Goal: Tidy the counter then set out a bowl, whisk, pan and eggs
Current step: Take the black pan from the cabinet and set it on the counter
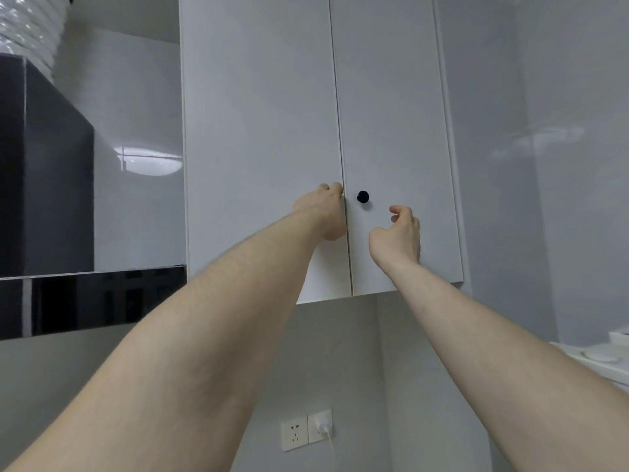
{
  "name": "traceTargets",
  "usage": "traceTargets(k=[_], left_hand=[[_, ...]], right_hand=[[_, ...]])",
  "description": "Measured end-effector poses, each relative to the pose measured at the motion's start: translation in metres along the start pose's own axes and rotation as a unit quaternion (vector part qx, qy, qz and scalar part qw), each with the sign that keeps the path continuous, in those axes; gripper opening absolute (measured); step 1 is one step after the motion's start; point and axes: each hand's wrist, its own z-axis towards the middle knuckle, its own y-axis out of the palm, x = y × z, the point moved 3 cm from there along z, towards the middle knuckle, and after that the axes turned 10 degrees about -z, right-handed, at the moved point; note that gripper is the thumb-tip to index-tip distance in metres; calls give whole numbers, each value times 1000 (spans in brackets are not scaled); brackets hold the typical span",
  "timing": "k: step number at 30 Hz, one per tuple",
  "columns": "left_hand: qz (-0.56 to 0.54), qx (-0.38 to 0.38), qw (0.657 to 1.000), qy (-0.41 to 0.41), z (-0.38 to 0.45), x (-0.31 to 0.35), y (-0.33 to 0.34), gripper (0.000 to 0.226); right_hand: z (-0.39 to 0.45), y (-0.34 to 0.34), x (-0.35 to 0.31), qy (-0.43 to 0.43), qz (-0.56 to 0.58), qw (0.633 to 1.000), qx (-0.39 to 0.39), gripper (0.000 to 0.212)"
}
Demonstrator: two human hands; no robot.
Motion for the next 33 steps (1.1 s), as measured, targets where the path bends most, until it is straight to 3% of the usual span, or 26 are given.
traceTargets(k=[6,11,15,21,26,33], left_hand=[[-31,11,999,0,-4,7,-16,32],[-114,96,987,54,-30,15,-26,27],[-178,149,967,108,-61,26,-49,26],[-332,218,908,132,-114,26,-87,13],[-381,278,867,162,-148,11,-116,31],[-438,334,820,155,-179,-30,-150,43]], right_hand=[[14,-21,-13,22,41,998,51,48],[26,-36,-21,81,128,984,96,41],[23,-32,-18,76,118,985,100,34],[13,-20,-21,-14,66,995,70,26],[0,0,-28,-152,4,988,23,24],[-16,25,-22,-224,-58,972,-43,28]])
